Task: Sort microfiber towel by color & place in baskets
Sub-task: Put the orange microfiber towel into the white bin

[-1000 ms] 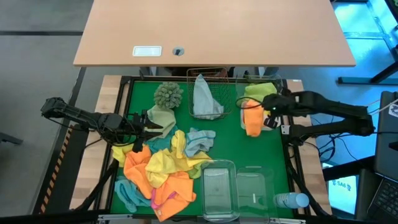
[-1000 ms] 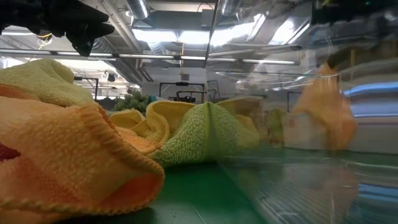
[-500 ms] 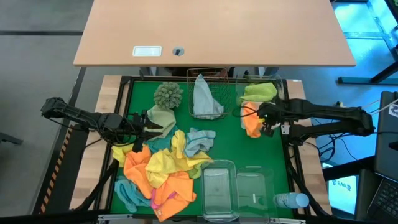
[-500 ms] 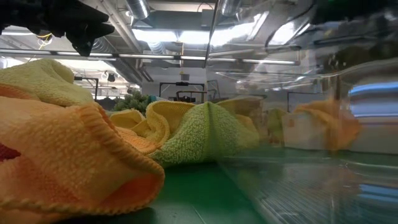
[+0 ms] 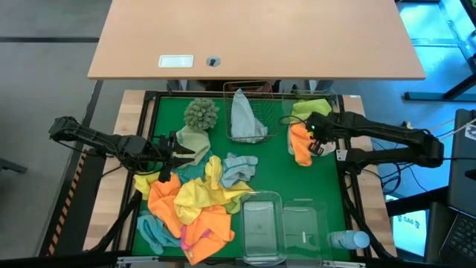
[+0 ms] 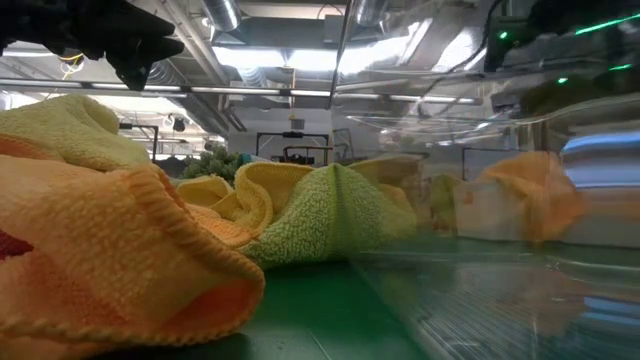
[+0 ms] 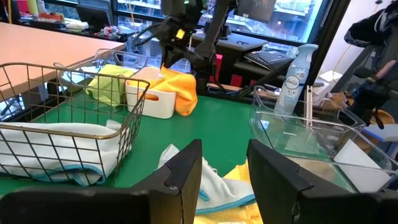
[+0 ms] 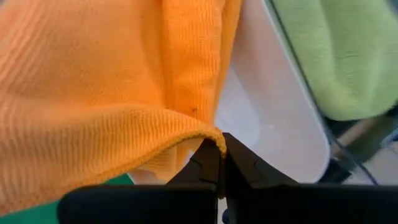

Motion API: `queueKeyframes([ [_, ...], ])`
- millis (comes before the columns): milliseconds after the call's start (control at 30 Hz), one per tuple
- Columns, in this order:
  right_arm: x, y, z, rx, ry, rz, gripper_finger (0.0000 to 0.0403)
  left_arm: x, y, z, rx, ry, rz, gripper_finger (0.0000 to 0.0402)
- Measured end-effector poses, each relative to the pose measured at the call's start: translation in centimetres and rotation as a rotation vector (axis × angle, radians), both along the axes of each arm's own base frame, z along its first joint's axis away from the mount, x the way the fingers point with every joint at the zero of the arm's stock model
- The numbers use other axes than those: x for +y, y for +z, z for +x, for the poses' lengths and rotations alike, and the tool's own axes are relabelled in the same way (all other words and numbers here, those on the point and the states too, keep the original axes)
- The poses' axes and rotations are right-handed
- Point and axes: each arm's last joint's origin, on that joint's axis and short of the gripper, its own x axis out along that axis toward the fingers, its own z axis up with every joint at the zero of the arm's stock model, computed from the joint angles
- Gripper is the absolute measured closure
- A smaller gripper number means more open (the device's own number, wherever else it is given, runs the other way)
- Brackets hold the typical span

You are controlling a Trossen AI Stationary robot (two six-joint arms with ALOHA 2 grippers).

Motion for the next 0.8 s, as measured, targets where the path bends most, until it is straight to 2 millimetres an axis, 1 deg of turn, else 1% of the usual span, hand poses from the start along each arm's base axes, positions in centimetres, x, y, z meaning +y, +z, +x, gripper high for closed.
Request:
queueKeyframes([
  [133, -0.7, -0.4, 0.2, 0.004, 0.047, 0.074, 0.04, 0.0, 0.0, 0.0, 0.001, 0.0, 0.0, 0.0278],
  [300, -1.3, -0.9, 0.3, 0.058, 0.027, 0.059, 0.04, 0.0, 0.0, 0.0, 0.0, 0.0, 0.0, 0.0278],
  [567, -1.5, -1.4, 0.6, 0.108, 0.036, 0.047, 0.0395, 0.0, 0.0, 0.0, 0.001, 0.0, 0.0, 0.0278],
  [667, -1.5, -1.4, 0.6, 0.109, 0.037, 0.047, 0.0364, 0.0, 0.0, 0.0, 0.001, 0.0, 0.0, 0.0278],
  [800, -1.6, -1.4, 0.6, 0.127, 0.06, 0.027, 0.0297, 0.0, 0.0, 0.0, 0.001, 0.0, 0.0, 0.0278],
])
